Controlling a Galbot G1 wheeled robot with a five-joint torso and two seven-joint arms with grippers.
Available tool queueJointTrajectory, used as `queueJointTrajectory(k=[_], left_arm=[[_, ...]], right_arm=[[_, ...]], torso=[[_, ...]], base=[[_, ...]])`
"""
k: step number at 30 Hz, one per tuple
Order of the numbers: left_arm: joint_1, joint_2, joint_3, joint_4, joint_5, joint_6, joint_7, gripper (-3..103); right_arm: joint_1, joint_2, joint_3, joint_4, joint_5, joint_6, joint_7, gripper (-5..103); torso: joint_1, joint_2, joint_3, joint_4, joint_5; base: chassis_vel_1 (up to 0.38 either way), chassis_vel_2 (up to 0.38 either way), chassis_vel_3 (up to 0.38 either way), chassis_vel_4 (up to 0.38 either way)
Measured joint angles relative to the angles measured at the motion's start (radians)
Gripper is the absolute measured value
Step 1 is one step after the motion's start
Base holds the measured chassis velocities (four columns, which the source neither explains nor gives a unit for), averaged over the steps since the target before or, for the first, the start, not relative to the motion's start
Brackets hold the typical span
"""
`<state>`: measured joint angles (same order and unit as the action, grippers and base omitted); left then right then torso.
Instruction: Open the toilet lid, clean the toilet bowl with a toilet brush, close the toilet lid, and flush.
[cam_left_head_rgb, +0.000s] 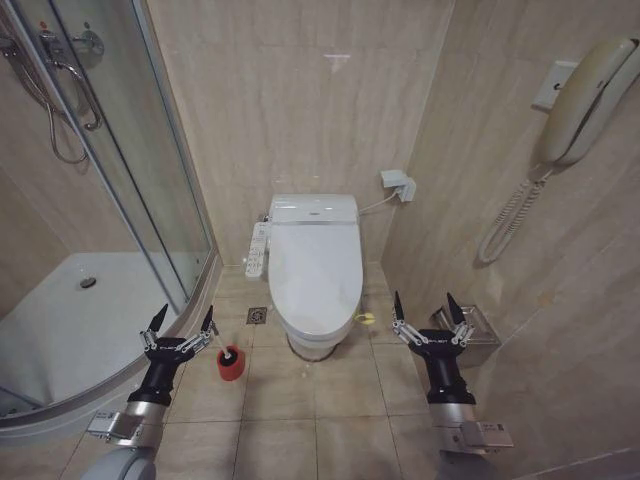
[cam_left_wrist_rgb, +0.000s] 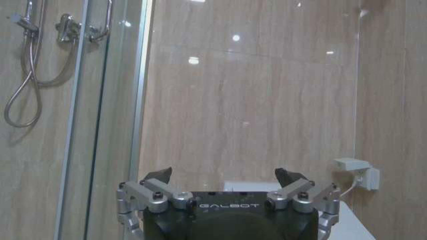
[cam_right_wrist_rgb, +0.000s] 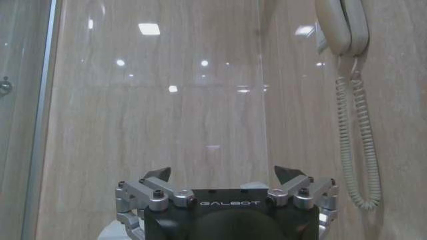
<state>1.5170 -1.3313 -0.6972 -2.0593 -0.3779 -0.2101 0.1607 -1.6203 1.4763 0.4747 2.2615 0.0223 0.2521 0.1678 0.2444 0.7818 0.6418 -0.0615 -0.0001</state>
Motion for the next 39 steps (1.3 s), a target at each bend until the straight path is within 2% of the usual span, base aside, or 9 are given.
queueJointTrajectory(k=[39], left_arm=[[0.0, 0.0, 0.0, 0.0, 0.0, 0.0, 0.0, 100]], right_arm=[[0.0, 0.0, 0.0, 0.0, 0.0, 0.0, 0.0, 100]], torso=[[-0.001, 0.0, 0.0, 0.0001, 0.0]], base=[[0.049, -0.039, -0.045, 0.044]])
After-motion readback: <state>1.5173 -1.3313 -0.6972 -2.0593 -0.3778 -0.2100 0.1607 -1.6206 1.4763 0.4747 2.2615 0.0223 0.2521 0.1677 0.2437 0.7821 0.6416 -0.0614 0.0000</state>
